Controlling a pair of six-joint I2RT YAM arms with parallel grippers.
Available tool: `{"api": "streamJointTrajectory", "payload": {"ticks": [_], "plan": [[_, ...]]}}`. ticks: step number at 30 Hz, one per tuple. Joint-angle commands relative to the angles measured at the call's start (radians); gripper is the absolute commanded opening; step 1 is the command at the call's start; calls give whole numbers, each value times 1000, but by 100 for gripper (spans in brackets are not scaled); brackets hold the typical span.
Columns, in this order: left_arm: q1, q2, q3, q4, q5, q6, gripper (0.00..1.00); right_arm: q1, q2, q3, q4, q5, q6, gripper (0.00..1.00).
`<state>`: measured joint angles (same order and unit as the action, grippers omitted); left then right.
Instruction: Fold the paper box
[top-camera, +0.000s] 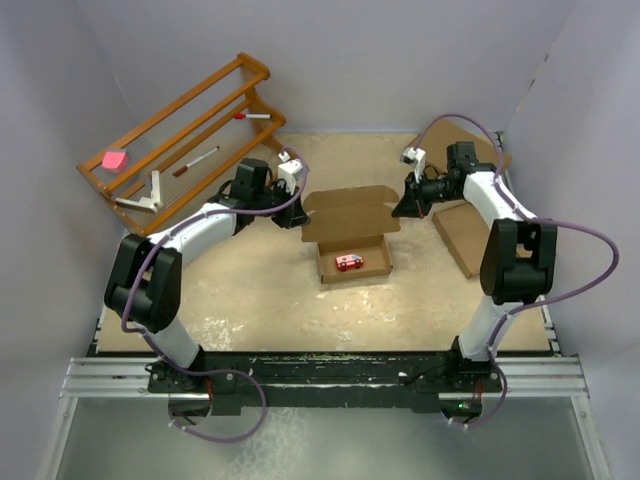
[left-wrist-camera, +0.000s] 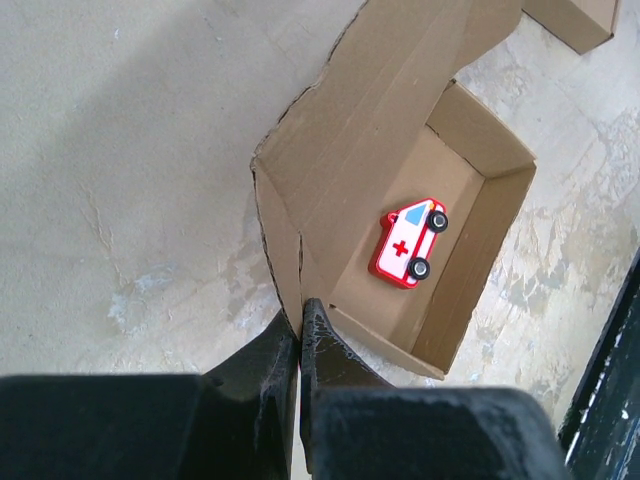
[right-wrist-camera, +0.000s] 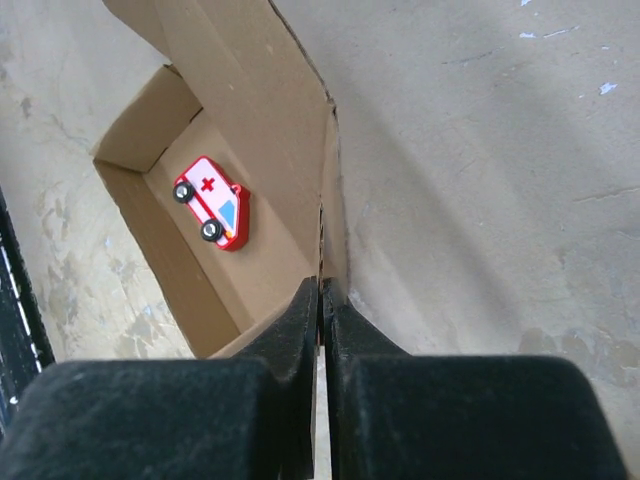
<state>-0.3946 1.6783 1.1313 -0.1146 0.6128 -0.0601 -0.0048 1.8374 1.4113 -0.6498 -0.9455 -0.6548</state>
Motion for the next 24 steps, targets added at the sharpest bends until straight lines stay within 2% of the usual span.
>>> {"api": "streamJointTrajectory", "payload": {"ticks": [1,7,11,19,24], "plan": [[-21,-65,23,31,-66,-75,4,11,-98,-30,94,-16,66,0],[-104,-114,7,95,-310,-209,4,60,-199,-116,334,105,250,0],[-168,-114,24,128,-496,-263,4,112,-248,-189,530,255,382,0],[-240,-57,47,196,-730,-317,4,189,-300,-335,842,529,545,0],[-251,18,115,188,-837,-345,4,221,-277,-361,924,631,616,0]]}}
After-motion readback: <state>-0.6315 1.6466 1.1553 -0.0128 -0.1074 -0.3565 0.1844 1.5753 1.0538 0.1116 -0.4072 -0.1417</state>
